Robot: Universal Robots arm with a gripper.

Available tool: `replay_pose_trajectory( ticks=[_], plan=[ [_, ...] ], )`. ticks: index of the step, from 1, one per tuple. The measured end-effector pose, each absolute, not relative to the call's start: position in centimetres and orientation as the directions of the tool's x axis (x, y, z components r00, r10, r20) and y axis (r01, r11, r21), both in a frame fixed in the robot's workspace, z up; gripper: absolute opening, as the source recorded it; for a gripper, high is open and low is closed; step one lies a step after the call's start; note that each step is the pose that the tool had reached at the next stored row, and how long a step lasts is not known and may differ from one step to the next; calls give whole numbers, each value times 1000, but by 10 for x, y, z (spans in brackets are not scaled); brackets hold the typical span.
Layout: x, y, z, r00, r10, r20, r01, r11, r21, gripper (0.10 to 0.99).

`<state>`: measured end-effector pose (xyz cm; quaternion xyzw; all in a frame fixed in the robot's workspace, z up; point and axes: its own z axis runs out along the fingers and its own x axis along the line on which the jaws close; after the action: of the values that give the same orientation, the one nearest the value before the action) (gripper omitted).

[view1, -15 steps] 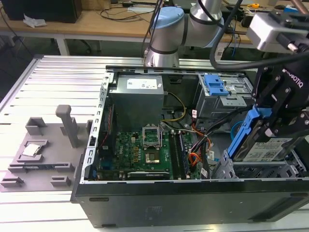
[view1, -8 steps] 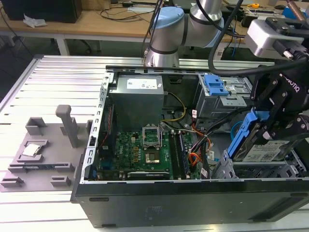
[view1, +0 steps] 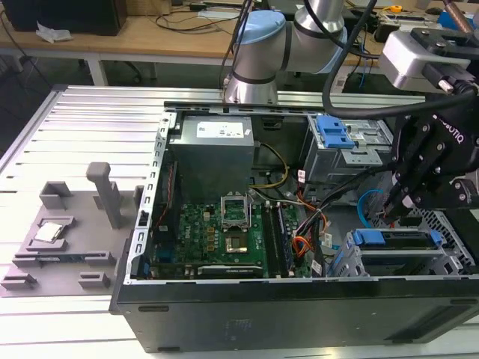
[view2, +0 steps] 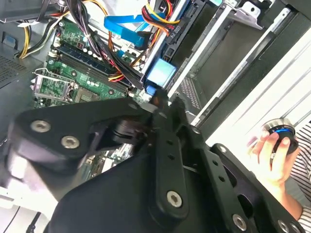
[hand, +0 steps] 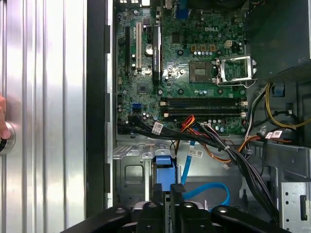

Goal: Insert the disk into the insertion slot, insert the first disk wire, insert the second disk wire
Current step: 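Insert the disk into the insertion slot, then insert the first disk wire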

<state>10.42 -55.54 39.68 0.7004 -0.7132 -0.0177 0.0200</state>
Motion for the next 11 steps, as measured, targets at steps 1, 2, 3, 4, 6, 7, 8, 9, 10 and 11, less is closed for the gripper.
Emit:
replay_pose_trajectory(
  ticks=[1,2,3,4,6,7,8,9,10,11],
  plan=[
    [104,-555,397,-18,-1000,4,-998,18,53,180],
    [104,-555,397,-18,-1000,4,-998,18,53,118],
    [104,-555,397,-18,-1000,4,-998,18,53,106],
    [104,-555,397,-18,-1000,4,-998,18,53,106],
    [104,-555,396,-18,-1000,4,-998,18,53,106],
    [104,-555,396,-18,-1000,4,-998,18,53,106],
    [104,-555,396,-18,-1000,4,-998,18,53,106],
    [104,-555,396,-18,-1000,4,-998,18,53,106],
    [106,-555,396,-18,-1000,3,-998,18,53,106],
    [108,-555,396,-18,-1000,3,-998,18,53,106]
  ],
)
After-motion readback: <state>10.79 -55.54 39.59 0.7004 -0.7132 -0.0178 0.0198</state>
